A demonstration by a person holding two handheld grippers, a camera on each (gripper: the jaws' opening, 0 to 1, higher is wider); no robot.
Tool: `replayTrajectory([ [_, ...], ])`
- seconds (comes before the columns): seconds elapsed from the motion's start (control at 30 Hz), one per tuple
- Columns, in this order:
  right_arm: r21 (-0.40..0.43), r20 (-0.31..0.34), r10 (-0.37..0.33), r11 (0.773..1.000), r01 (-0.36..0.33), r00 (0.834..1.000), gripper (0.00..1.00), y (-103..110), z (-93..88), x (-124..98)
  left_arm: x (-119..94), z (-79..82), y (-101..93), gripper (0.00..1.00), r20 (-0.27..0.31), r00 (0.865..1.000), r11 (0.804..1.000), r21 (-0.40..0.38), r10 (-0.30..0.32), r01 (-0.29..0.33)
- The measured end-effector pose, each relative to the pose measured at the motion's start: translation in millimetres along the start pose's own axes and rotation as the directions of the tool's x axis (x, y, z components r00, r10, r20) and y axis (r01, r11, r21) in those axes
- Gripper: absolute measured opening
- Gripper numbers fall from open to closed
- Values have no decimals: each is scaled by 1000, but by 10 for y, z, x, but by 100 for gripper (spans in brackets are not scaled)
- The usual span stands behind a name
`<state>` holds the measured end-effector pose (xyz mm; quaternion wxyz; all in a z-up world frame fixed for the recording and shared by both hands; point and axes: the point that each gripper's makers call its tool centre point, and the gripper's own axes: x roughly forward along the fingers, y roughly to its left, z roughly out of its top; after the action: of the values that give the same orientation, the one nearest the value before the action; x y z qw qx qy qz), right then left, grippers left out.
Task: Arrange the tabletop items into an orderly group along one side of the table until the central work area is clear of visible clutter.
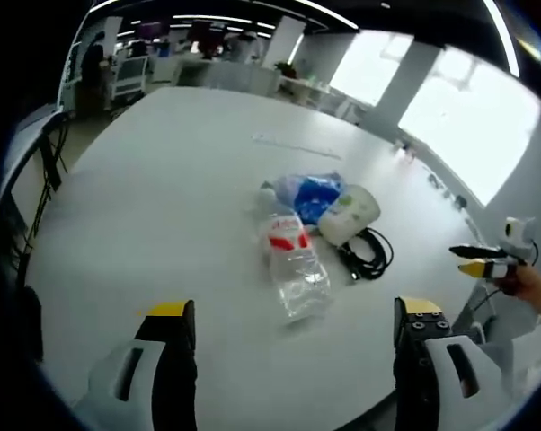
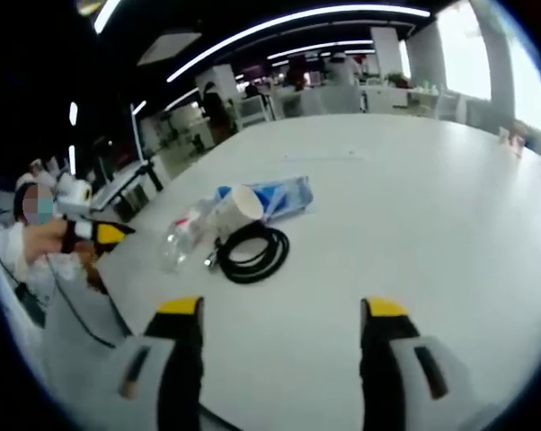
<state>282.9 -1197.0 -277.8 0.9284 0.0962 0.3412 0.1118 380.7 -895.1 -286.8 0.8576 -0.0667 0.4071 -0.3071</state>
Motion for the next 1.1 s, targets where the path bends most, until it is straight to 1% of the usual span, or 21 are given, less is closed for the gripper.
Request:
replayTrajectory([
  [0.2, 6, -7, 1, 1000, -1, 1000, 69, 13, -35, 8, 83, 26, -42, 87, -15, 1000, 1000, 5, -4, 4],
  [0.4, 12, -14, 1, 1000, 0, 1000, 69, 22, -82, 7, 129, 31, -8, 87, -28, 999, 1000, 1, 16, -16],
  [0.57, 29, -16, -4, 1000, 5, 1000, 69, 12, -104, 18, 197, 41, -40, 86, -44, 999, 1000, -2, 11, -12],
  [0.67, 22, -23, -6, 1000, 7, 1000, 68, 20, -116, 20, 245, 47, -59, 86, -52, 999, 1000, -1, 10, -10],
  [0.8, 24, -27, -5, 1000, 5, 1000, 68, 33, -134, 25, 308, 31, -65, 85, -71, 997, 1000, -6, 14, -15],
  [0.9, 29, -29, -6, 1000, 7, 1000, 67, 40, -150, 22, 347, 31, -81, 85, -77, 997, 1000, -14, 9, -10],
  [1.0, 21, -41, -13, 1000, 14, 999, 67, 32, -190, 9, 375, 29, -93, 84, -85, 996, 1000, -7, 11, -11],
  [1.1, 31, -42, -15, 999, 17, 999, 67, 22, -218, -7, 404, 23, -72, 84, -90, 996, 1000, -14, 11, -13],
])
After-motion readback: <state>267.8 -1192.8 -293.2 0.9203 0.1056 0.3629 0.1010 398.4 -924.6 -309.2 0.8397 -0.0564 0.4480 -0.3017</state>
